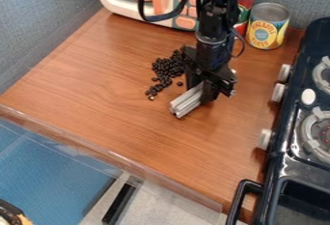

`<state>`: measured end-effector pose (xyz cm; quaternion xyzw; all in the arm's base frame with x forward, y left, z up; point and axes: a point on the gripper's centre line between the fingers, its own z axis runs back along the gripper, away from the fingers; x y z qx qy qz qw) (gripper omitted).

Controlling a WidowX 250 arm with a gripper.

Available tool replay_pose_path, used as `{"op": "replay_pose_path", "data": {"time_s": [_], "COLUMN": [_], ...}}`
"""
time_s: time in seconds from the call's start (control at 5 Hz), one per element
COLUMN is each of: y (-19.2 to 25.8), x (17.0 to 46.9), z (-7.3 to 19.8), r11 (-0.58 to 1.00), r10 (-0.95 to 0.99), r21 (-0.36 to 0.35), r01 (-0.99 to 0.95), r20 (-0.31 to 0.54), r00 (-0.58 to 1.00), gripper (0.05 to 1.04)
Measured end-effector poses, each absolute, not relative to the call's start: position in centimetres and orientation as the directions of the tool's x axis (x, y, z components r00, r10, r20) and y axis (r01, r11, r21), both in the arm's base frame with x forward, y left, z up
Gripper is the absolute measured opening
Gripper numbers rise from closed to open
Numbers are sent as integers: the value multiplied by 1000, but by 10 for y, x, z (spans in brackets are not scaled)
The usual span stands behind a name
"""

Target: Sweep into pile

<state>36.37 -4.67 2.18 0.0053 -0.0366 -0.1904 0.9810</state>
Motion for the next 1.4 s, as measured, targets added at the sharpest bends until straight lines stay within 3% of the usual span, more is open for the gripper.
{"op": "replay_pose_path", "data": {"time_s": [0.4,0.8,1.4], "y": [-56,-55,-49], "x": [364,372,380], "z": [34,13,12], "r11": [922,925,931], "r10": [-386,-380,-364], "r21": [19,37,48], "r01": [386,378,362], "r20": [98,64,60], "r00": [917,923,929], "gripper": [386,386,386]}}
